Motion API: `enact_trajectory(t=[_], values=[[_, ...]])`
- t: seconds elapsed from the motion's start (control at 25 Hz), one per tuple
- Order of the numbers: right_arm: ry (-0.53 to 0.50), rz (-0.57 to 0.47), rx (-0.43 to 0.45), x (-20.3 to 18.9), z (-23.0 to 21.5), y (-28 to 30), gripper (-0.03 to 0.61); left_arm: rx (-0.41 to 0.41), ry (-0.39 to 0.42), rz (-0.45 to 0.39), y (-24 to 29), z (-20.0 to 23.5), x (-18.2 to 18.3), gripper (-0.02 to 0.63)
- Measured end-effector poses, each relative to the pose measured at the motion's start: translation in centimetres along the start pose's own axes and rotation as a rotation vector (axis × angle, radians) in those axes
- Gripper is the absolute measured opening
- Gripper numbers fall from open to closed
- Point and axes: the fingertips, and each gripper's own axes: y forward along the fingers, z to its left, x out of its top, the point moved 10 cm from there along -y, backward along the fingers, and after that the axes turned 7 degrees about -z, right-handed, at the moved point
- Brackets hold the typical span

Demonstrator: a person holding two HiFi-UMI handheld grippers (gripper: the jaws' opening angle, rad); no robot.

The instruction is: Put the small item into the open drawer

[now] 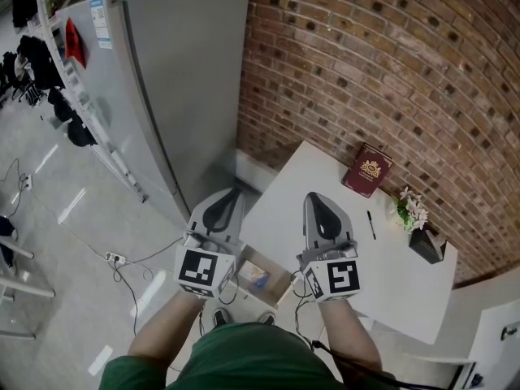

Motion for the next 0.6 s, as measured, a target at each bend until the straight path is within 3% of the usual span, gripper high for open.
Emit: enact_trajectory(t=[0.6], values=[[0.013,-0.001,-0.003,-0.49,-0.86,-0.61,0.003,-0.005,0.015,0.019,0.32,-0.96,-0.48,0.015]])
